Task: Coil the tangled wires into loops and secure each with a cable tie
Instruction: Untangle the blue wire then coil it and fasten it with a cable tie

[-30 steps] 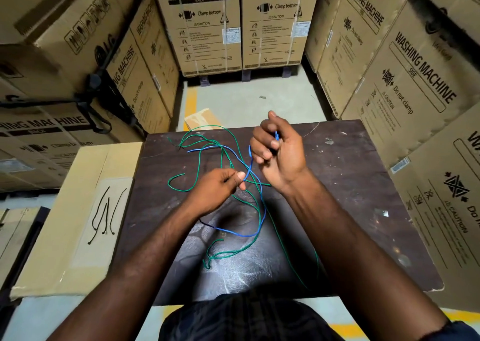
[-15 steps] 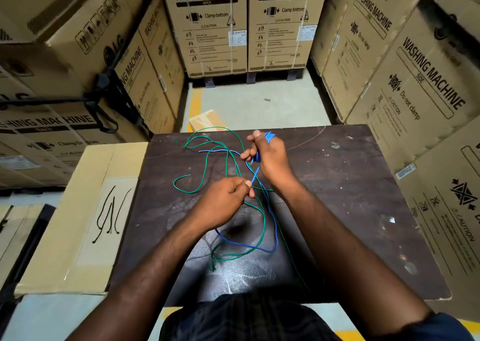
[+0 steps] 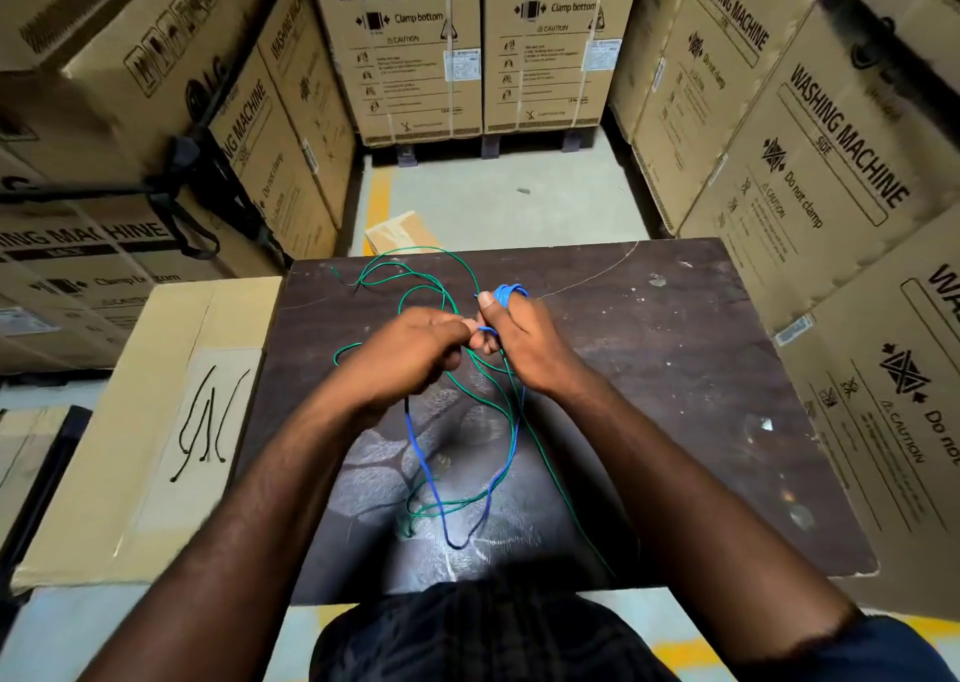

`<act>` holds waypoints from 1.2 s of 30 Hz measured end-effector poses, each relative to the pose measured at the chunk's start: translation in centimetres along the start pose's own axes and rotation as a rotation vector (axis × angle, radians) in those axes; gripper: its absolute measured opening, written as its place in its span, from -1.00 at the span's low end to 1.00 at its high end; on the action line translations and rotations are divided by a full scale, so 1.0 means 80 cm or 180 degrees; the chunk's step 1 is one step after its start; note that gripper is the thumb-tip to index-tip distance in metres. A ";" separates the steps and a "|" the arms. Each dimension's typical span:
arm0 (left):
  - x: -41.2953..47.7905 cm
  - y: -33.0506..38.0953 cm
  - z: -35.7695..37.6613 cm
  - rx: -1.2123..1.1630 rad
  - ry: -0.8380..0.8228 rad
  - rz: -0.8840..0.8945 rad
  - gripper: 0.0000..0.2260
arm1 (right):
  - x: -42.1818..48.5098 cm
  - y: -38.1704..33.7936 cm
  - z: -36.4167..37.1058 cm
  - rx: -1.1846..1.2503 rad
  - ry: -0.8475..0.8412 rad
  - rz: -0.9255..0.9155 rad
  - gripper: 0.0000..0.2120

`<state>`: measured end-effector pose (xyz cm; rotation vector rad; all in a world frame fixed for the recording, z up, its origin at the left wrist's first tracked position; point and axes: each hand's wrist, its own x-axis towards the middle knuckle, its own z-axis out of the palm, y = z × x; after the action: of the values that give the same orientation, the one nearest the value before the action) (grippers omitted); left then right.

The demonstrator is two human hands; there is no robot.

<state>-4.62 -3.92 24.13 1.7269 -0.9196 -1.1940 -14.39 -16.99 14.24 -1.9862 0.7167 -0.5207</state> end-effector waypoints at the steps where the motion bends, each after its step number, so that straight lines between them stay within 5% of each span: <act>1: 0.000 0.001 -0.004 -0.0125 0.0002 -0.0043 -0.71 | -0.002 0.002 0.000 0.0021 -0.0022 0.0036 -0.45; 16: 0.023 0.013 -0.042 -0.1113 0.0107 -0.0156 -0.78 | -0.033 -0.009 0.008 0.0469 -0.0464 0.0121 -0.41; 24: 0.066 -0.025 -0.051 0.0319 0.1091 0.0193 -0.72 | -0.038 -0.036 0.021 0.2130 -0.0742 0.0600 -0.55; 36: 0.070 -0.083 0.006 0.0351 0.0446 0.0179 -0.64 | -0.017 -0.066 -0.002 0.3682 -0.0482 0.0691 -0.52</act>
<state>-2.80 -6.39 15.99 1.8347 -0.9579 -0.9885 -14.04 -14.11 18.89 -0.8420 0.3682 -0.4803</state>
